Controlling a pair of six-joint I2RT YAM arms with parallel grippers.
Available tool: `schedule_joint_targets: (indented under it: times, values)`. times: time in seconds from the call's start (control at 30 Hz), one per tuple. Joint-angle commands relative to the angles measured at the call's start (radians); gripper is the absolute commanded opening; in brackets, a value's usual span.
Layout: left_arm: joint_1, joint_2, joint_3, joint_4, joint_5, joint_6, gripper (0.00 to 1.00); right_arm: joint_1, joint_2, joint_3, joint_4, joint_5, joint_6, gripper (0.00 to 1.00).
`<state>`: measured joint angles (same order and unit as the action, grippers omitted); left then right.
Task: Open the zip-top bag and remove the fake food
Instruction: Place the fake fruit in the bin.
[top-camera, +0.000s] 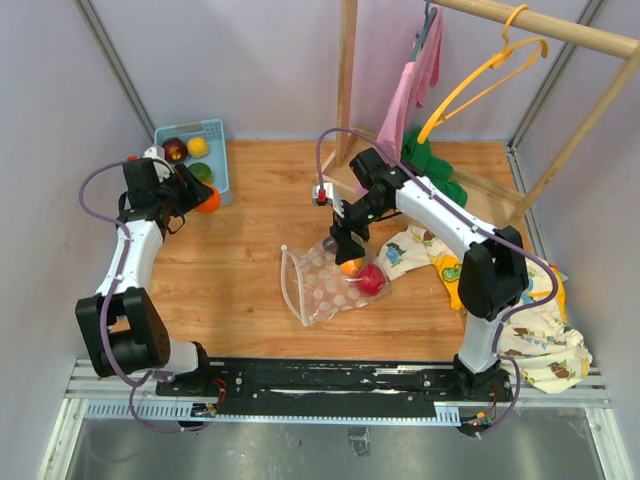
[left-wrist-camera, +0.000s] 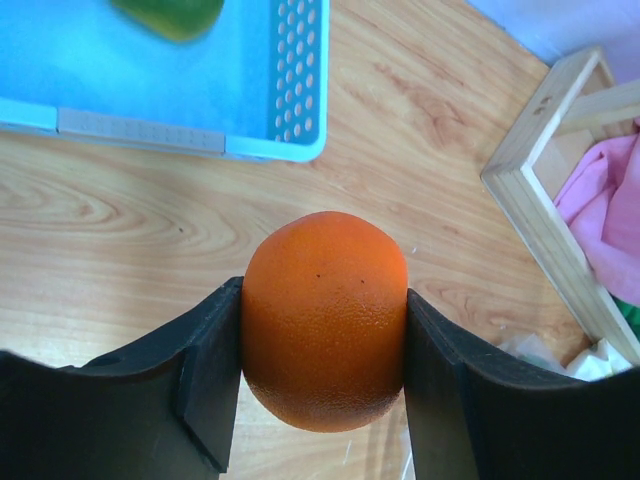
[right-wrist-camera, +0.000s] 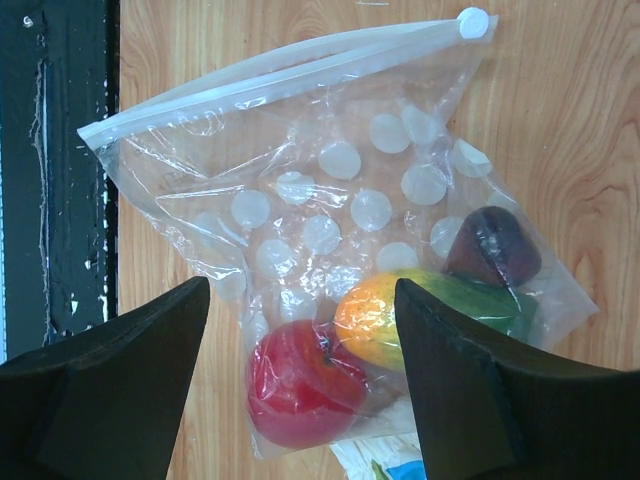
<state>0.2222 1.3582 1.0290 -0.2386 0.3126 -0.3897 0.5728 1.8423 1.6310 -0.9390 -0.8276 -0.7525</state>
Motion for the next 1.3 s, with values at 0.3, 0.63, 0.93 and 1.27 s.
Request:
schedule_joint_targets:
  times: [0.3,0.63,0.93,1.27]
  values:
    - [0.056,0.185,0.181,0.104,0.002,-0.022,0.10,-0.055,0.086,0.116,-0.030,-0.029,0.027,0.75]
    - [0.075,0.318,0.296,0.106,-0.028,-0.042,0.10,-0.079,0.119,0.149,-0.019,-0.044,0.056,0.75]
    - [0.077,0.507,0.476,0.040,-0.048,-0.054,0.08,-0.083,0.164,0.166,-0.010,-0.049,0.070,0.74]
    - [0.077,0.654,0.649,-0.076,-0.195,0.012,0.08,-0.098,0.187,0.175,-0.008,-0.067,0.080,0.74]
